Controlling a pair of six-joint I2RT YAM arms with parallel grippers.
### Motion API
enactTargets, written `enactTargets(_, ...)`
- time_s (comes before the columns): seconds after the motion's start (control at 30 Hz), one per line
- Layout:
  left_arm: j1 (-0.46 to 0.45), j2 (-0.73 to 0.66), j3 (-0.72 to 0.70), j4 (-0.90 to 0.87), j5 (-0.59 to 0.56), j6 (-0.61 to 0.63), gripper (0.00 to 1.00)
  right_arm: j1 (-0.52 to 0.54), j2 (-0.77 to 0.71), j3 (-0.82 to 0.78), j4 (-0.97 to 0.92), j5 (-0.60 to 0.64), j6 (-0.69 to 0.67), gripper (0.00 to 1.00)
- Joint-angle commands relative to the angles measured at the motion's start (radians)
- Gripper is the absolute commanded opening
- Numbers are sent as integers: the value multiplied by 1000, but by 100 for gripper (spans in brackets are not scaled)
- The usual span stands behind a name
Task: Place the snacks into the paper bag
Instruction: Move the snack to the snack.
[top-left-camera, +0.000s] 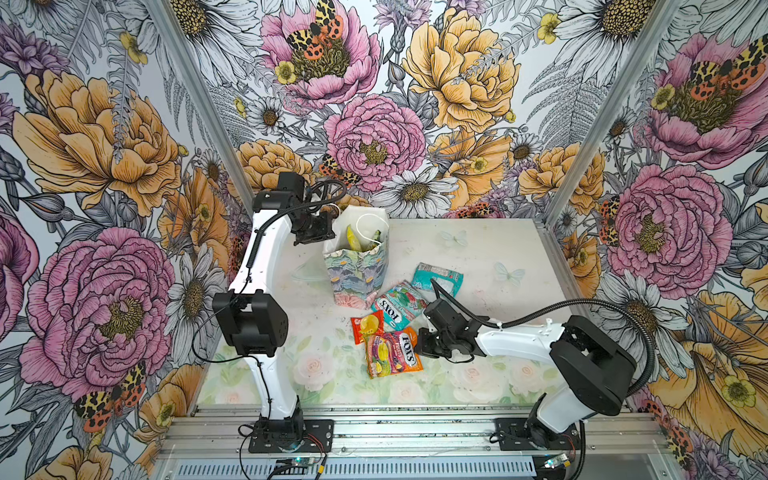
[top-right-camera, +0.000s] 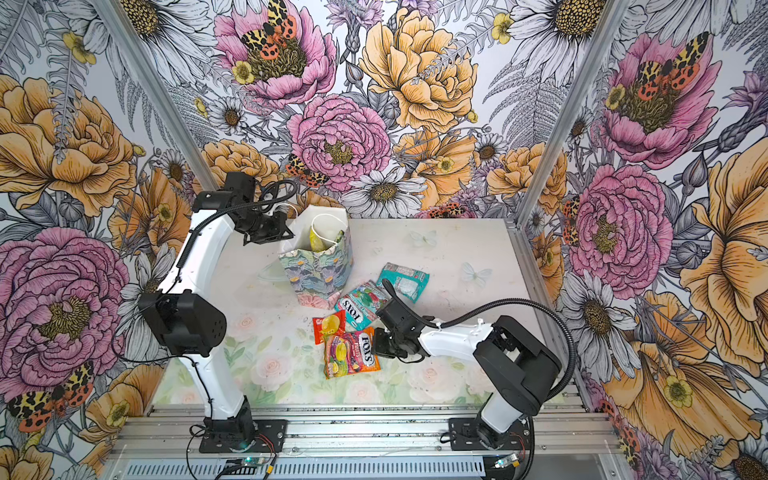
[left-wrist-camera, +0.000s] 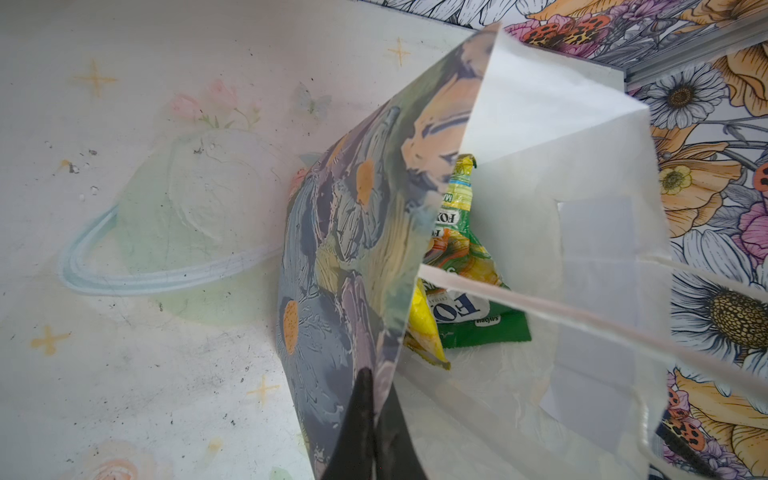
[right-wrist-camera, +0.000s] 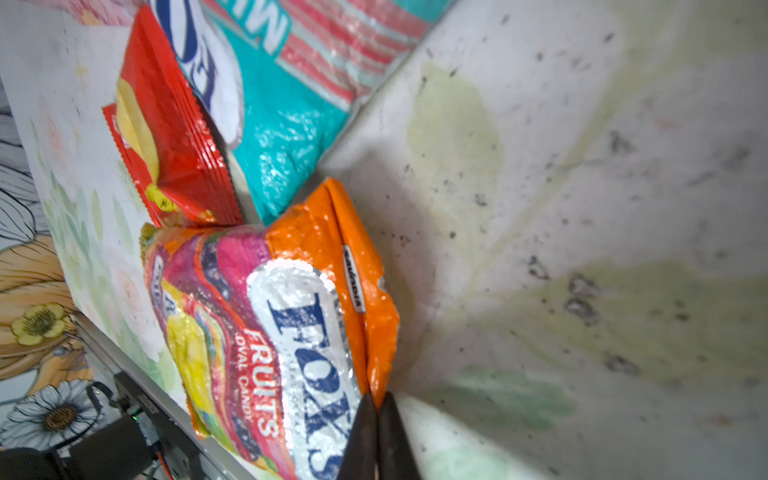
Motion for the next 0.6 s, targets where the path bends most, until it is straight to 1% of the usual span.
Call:
enactTargets(0.0,-1,-29,-18,-12,21,12,0,-8,-17,34,36,26,-8,0)
enactTargets(0.13,-1,-27,-18,-12,22,13,0,-14,-63,33,32,27,-16,0)
enactTargets(0.17,-2,-26,-18,-12,22,12,0,-41,-76,33,28,28,-22,0)
enactTargets(0.33,-1,-28,-15,-12,22,12,0,-82,-155,57,-36,34,-68,0)
enactTargets(0.43,-2,-29,-15,-13,21,13,0,-113,-194,97,-93,39,-135,0)
enactTargets(0.57,-2,-28,-14,-12,21,12,0,-149,-194,183,-191,38,-252,0)
